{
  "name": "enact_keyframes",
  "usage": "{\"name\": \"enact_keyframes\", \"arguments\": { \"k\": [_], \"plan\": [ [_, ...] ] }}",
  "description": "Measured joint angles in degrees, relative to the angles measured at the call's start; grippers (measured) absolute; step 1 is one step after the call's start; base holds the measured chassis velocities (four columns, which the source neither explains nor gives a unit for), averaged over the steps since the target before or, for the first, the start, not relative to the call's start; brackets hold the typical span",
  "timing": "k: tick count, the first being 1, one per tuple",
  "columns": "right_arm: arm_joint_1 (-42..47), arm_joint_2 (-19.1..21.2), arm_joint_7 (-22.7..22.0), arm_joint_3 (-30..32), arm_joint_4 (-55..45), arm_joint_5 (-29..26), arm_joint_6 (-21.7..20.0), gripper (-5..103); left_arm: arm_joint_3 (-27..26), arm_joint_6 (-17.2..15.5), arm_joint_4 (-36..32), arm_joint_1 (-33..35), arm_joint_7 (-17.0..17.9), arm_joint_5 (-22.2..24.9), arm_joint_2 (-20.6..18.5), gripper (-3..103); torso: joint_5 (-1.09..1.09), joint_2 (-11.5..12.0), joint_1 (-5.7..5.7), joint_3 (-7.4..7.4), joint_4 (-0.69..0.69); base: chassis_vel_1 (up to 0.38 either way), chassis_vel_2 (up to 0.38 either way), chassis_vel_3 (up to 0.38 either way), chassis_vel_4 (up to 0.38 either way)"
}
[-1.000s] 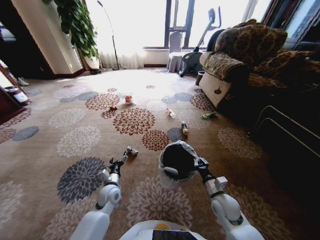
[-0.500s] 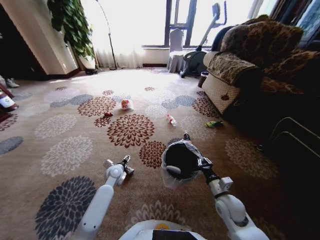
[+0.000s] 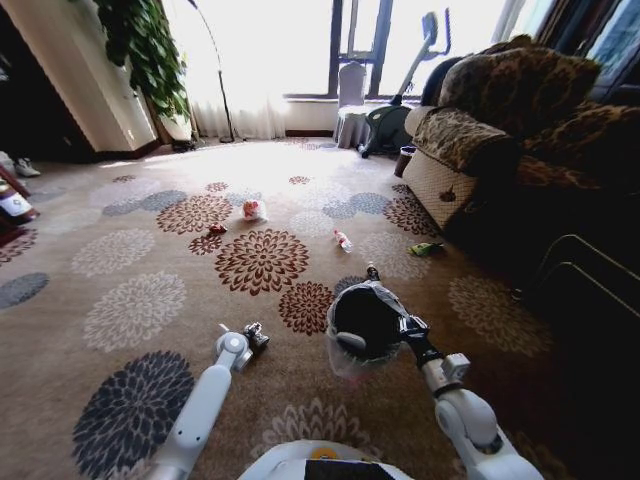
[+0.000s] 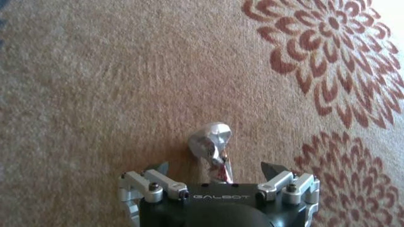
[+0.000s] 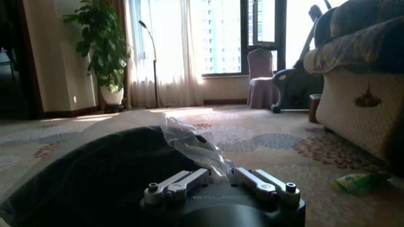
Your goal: Pick up the trash from the ground and place it into the trash bin.
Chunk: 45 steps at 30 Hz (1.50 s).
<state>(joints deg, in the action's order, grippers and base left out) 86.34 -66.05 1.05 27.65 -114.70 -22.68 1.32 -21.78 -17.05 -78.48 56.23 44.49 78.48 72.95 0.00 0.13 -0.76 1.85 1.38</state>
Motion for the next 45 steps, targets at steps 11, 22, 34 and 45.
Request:
{"name": "enact_keyframes", "arguments": {
  "k": [11, 22, 34, 45],
  "plan": [
    [-0.31, 0.77, 0.00, 0.03, 0.19, -0.69, -0.26, 0, 0.36, -0.92, 4.70, -2.14, -2.30, -0.76, 0.62, 87, 0.00, -0.01, 0.00, 0.00, 0.01, 0.000, 0.000, 0.000, 0.000],
    [-0.38, 1.09, 0.00, -0.28, 0.27, -0.82, -0.26, 0, 0.18, -0.73, 5.22, -1.69, -4.55, -1.05, 0.83, 55, 0.00, -0.01, 0.00, 0.00, 0.01, 0.000, 0.000, 0.000, 0.000],
    [-0.40, 1.05, 0.00, -0.20, 0.24, -0.85, -0.26, 0, 0.30, -0.59, 5.66, -1.38, -6.47, -1.30, 0.94, 28, 0.00, -0.01, 0.00, 0.00, 0.00, 0.000, 0.000, 0.000, 0.000],
    [-1.13, 0.90, -0.01, -0.51, 0.80, -1.36, 0.05, 0, -0.20, 3.71, -1.54, 5.07, -14.49, -8.27, -0.88, 5, -0.02, -0.01, 0.00, 0.00, -0.01, 0.000, 0.000, 0.000, 0.000]
  ]
}}
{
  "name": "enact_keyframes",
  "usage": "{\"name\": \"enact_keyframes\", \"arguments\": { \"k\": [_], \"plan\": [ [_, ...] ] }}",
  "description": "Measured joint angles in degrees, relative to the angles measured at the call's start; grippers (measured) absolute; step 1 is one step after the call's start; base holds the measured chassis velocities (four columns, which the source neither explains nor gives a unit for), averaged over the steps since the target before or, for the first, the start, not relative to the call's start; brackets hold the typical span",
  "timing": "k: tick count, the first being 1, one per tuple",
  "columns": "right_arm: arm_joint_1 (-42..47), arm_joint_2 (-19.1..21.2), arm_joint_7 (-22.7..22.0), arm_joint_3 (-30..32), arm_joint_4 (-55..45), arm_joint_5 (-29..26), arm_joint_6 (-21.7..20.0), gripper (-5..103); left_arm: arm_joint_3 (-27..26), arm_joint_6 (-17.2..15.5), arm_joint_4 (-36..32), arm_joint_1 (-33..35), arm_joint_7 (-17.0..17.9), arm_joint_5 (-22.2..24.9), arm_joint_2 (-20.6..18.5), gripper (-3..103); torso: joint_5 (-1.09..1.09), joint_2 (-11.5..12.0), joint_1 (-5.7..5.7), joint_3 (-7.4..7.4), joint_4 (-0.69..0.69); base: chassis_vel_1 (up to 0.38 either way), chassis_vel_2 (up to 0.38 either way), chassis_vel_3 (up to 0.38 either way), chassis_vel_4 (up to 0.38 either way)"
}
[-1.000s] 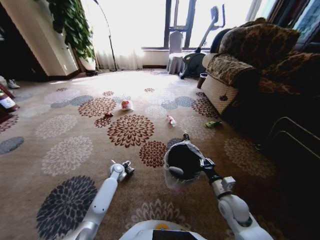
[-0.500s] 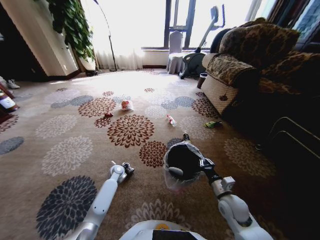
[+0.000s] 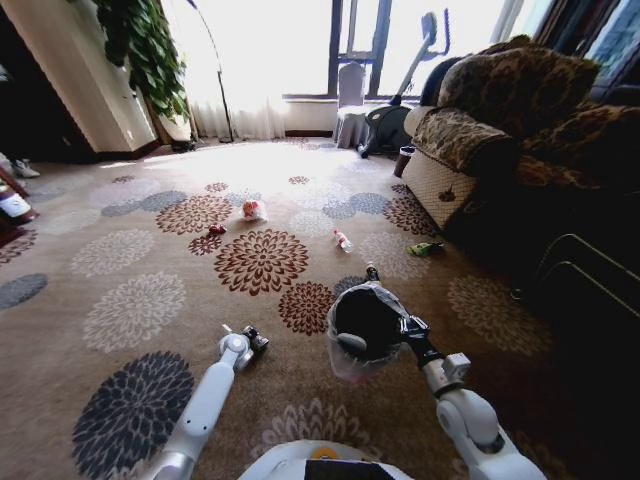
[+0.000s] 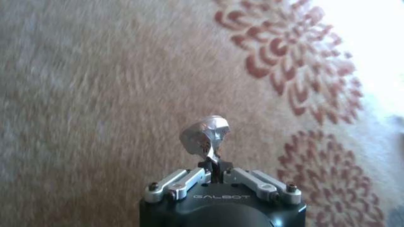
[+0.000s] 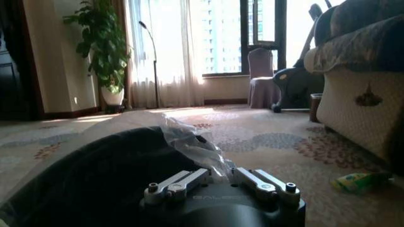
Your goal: Pick up the trash from the ground and place it into the trash bin.
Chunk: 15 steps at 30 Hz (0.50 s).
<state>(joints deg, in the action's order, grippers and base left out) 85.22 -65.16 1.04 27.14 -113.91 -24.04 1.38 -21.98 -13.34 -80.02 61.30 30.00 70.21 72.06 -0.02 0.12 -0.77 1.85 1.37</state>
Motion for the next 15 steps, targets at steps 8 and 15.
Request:
{"name": "enact_keyframes", "arguments": {
  "k": [8, 15],
  "plan": [
    [-4.97, 0.78, 0.00, -4.13, 3.30, -1.57, -0.49, 0, -1.76, 19.27, -14.28, 10.80, -24.83, -23.14, -4.70, 5, 0.02, 0.00, 0.00, 0.00, 0.04, 0.000, 0.000, 0.000, 0.000],
    [-9.95, 1.48, 0.00, -12.34, 6.28, -2.58, -2.58, 0, 0.21, 35.11, -29.72, 11.91, -42.60, -37.73, -13.06, 5, 0.03, 0.00, 0.00, 0.00, 0.01, 0.000, 0.000, 0.000, 0.000]
  ]
}}
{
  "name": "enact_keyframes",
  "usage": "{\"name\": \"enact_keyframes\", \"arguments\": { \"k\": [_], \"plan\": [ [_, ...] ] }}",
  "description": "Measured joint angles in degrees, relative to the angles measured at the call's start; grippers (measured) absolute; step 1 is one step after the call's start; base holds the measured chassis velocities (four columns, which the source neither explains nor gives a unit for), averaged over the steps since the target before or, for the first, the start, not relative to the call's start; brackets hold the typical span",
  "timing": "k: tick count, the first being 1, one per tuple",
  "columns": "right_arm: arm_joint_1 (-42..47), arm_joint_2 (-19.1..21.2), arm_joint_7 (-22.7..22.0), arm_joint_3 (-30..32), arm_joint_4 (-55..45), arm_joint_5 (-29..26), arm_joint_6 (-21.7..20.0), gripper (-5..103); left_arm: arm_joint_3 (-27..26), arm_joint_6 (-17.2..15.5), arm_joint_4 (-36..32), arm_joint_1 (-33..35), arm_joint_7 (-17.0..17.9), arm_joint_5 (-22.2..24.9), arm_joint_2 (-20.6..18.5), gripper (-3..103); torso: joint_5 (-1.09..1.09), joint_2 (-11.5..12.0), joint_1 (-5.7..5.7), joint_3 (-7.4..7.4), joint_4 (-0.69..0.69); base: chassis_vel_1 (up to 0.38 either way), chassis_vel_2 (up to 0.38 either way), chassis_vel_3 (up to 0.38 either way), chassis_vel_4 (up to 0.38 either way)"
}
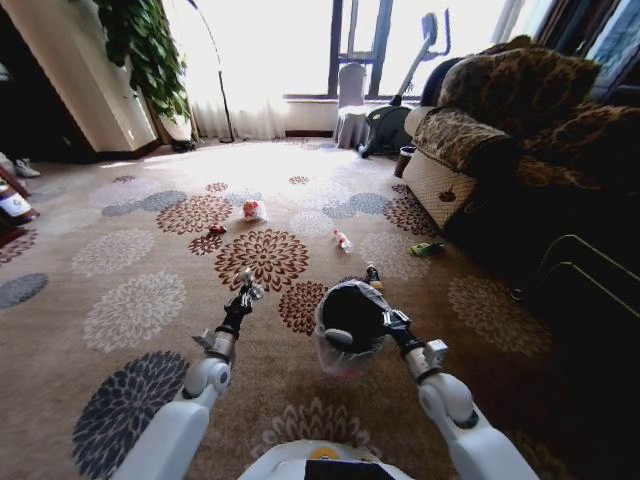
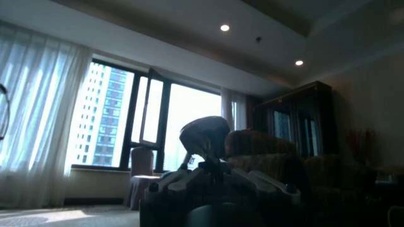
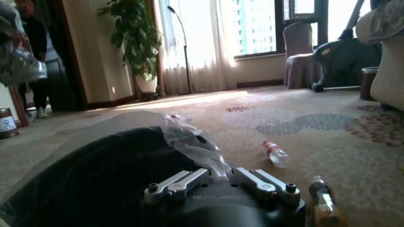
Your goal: Pick up the trash from the ground and place it into the trash bin.
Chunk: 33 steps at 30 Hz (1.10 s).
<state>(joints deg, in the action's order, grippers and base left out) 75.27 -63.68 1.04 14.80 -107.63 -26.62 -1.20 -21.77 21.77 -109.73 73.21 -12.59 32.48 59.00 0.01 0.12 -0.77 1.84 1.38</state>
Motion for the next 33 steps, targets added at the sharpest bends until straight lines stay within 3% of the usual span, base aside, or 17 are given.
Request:
{"name": "enact_keyframes", "arguments": {
  "k": [6, 9, 15, 18, 19, 21, 27, 29, 33],
  "plan": [
    [-0.77, 0.70, 0.00, -2.73, -0.66, 0.21, -0.55, 0, 4.89, 0.29, -4.13, -3.00, -5.82, -3.19, -5.67, 5, 0.00, 0.00, 0.00, 0.00, 0.00, 0.000, 0.000, 0.000, 0.000],
    [-0.55, 1.05, -0.01, -3.45, -2.14, 0.31, -0.82, 0, 12.56, 0.21, -2.34, -8.07, -8.07, -4.71, -7.60, 5, -0.01, 0.00, 0.00, 0.00, 0.00, 0.000, 0.000, 0.000, 0.000],
    [0.73, 1.44, 0.00, -3.75, -4.40, 0.30, -1.19, 0, 21.45, -1.20, 2.75, -13.15, -6.64, -6.75, -5.95, 2, -0.02, 0.00, 0.00, 0.00, 0.00, 0.000, 0.000, 0.000, 0.000],
    [1.00, 1.62, 0.00, -3.75, -4.85, 0.18, -1.34, 0, 23.08, -1.77, 4.52, -14.21, -5.37, -7.80, -5.37, 5, -0.01, 0.00, 0.00, 0.01, 0.00, 0.000, 0.000, 0.000, 0.000],
    [1.27, 1.80, 0.00, -3.71, -5.21, -0.02, -1.41, 0, 24.12, -2.07, 5.79, -14.93, -4.53, -8.17, -4.59, 15, -0.02, 0.00, -0.01, 0.01, 0.00, 0.000, 0.000, 0.000, 0.000],
    [1.34, 1.82, 0.00, -3.68, -5.29, -0.05, -1.43, 0, 24.27, -2.18, 5.98, -15.03, -4.35, -8.19, -4.35, 15, -0.02, 0.00, -0.01, 0.01, 0.00, 0.000, 0.000, 0.000, 0.000],
    [1.53, 1.59, 0.00, -3.23, -5.40, -0.24, -1.43, 0, 23.27, -2.21, 5.02, -13.17, -4.72, -7.32, -4.34, 43, -0.01, 0.00, 0.00, 0.01, 0.00, 0.000, 0.000, 0.000, 0.000],
    [1.48, 1.58, 0.00, -3.19, -5.40, -0.29, -1.44, 0, 23.01, -2.14, 4.81, -12.75, -4.93, -7.24, -4.40, 43, -0.01, 0.00, 0.00, 0.01, 0.01, 0.000, 0.000, 0.000, 0.000],
    [0.94, 1.64, 0.00, -2.97, -5.17, -0.52, -1.49, 0, 21.65, -0.99, 3.84, -9.21, -6.70, -7.57, -4.74, 64, -0.01, 0.00, 0.00, 0.00, 0.01, 0.000, 0.000, 0.000, 0.000]
  ]
}}
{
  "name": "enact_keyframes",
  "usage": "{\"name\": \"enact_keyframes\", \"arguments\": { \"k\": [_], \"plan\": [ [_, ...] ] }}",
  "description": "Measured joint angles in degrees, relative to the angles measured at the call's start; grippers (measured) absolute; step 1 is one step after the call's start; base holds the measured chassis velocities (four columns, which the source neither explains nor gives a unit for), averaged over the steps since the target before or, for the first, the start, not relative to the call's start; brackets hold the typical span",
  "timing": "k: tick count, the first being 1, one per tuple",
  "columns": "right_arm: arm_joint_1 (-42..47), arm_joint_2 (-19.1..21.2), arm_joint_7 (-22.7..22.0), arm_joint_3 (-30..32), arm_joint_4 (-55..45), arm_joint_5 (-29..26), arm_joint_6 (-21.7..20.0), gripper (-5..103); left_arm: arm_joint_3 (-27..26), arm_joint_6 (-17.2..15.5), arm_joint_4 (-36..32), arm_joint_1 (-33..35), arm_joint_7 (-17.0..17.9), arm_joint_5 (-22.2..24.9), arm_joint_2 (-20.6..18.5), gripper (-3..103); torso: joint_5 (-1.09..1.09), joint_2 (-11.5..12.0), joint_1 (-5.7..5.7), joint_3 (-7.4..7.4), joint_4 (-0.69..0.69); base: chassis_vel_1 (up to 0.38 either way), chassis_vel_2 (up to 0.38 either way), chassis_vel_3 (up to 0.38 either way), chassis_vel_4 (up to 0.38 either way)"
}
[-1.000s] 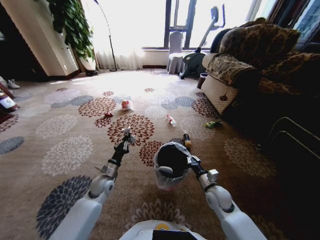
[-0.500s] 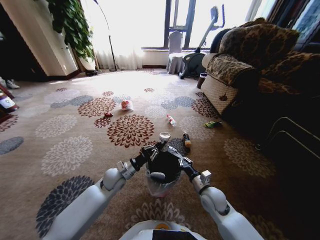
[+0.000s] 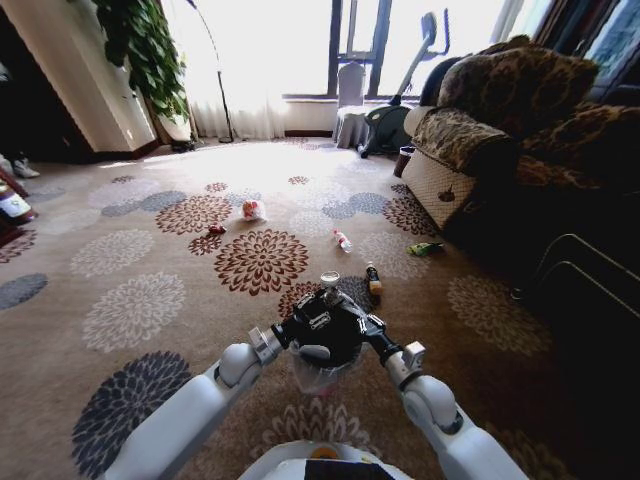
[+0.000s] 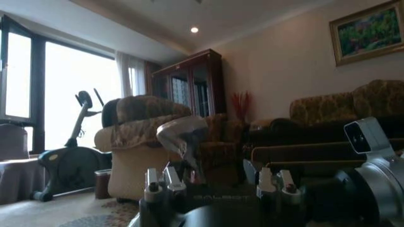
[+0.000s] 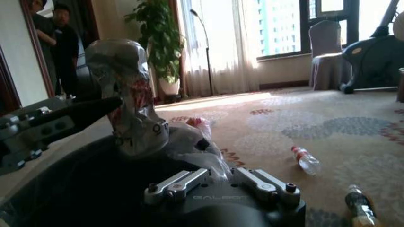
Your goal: Pick up the trash from the ground and place it into the trash bin.
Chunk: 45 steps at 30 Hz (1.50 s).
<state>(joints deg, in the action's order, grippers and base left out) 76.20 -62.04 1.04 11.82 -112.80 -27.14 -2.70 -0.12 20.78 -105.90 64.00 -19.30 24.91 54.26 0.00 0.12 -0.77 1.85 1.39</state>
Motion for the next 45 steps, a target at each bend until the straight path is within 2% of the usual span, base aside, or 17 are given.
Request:
{"name": "enact_keyframes", "arguments": {
  "k": [1, 3, 5, 6, 9, 11, 18, 22, 27, 33, 36, 41, 45],
  "plan": [
    [-0.08, 0.00, 0.00, 0.05, 0.04, -0.04, -0.07, 0, -0.44, 0.31, 0.05, 0.73, -0.55, -0.83, 0.01, 70, 0.00, 0.00, 0.00, 0.00, 0.00, 0.000, 0.000, 0.000, 0.000],
    [-0.11, 0.00, 0.00, 0.08, 0.04, -0.07, -0.14, 0, -0.83, 0.62, 0.30, 1.23, -1.15, -1.65, 0.04, 70, 0.00, 0.00, 0.00, 0.00, 0.00, 0.000, 0.000, 0.000, 0.000],
    [-0.01, 0.02, 0.00, 0.27, -0.03, -0.10, -0.26, 0, -1.49, 1.15, 0.31, 2.10, -1.90, -2.85, -0.20, 81, 0.00, 0.00, 0.00, 0.00, -0.01, 0.000, 0.000, 0.000, 0.000],
    [-0.01, 0.02, 0.00, 0.27, -0.03, -0.10, -0.26, 0, -1.49, 1.15, 0.31, 2.10, -1.90, -2.85, -0.20, 81, 0.00, 0.00, 0.00, 0.00, -0.01, 0.000, 0.000, 0.000, 0.000],
    [0.27, -0.01, 0.00, 0.83, -0.08, -0.10, -0.28, 0, -2.33, 1.37, -0.28, 2.78, -2.41, -2.89, -0.74, 96, 0.00, 0.00, 0.00, 0.00, -0.01, 0.000, 0.000, 0.000, 0.000],
    [0.35, -0.05, 0.00, 1.06, -0.08, -0.10, -0.28, 0, -2.63, 1.54, -0.47, 3.22, -2.61, -2.92, -0.94, 100, 0.00, 0.00, 0.00, 0.00, -0.02, 0.000, 0.000, 0.000, 0.000],
    [0.26, -0.20, 0.00, 1.31, 0.08, -0.09, -0.31, 0, -2.99, 2.71, -1.46, 6.47, -3.85, -5.15, -2.37, 100, 0.00, 0.00, 0.00, 0.00, -0.01, 0.000, 0.000, 0.000, 0.000],
    [0.21, -0.30, 0.00, 1.26, 0.10, -0.06, -0.33, 0, -3.55, 3.37, -1.74, 6.65, -4.60, -7.53, -3.42, 100, 0.00, 0.00, 0.00, 0.00, -0.01, 0.000, 0.000, 0.000, 0.000],
    [0.26, -0.52, 0.00, 1.12, 0.11, 0.07, -0.33, 0, -3.81, 3.33, -2.02, 6.45, -4.90, -8.06, -4.36, 100, 0.00, 0.00, 0.00, 0.00, -0.01, 0.000, 0.000, 0.000, 0.000],
    [0.23, -0.51, 0.00, 1.08, 0.12, 0.13, -0.33, 0, -3.69, 3.39, -3.67, 5.54, -6.30, -9.99, -8.90, 100, -0.01, 0.00, 0.00, 0.00, -0.01, 0.000, 0.000, 0.000, 0.000],
    [0.10, -0.80, 0.00, 1.12, 0.24, 0.21, -0.20, 0, -4.89, 4.40, -4.54, 2.68, -8.03, -12.30, -13.43, 100, -0.02, 0.00, 0.00, 0.00, -0.02, 0.000, 0.000, 0.000, 0.000],
    [0.22, -1.51, 0.00, 1.04, 0.36, 0.71, 0.05, 0, -6.11, 3.84, -5.18, -0.04, -8.47, -10.30, -16.98, 100, -0.02, 0.00, 0.00, 0.00, -0.02, 0.000, 0.000, 0.000, 0.000],
    [0.26, -1.60, 0.00, 0.90, 0.37, 0.90, 0.15, 0, -5.56, 3.39, -5.70, 0.09, -9.31, -10.52, -18.81, 100, 0.00, 0.00, 0.00, 0.00, -0.02, 0.000, 0.000, 0.000, 0.000]
  ]
}}
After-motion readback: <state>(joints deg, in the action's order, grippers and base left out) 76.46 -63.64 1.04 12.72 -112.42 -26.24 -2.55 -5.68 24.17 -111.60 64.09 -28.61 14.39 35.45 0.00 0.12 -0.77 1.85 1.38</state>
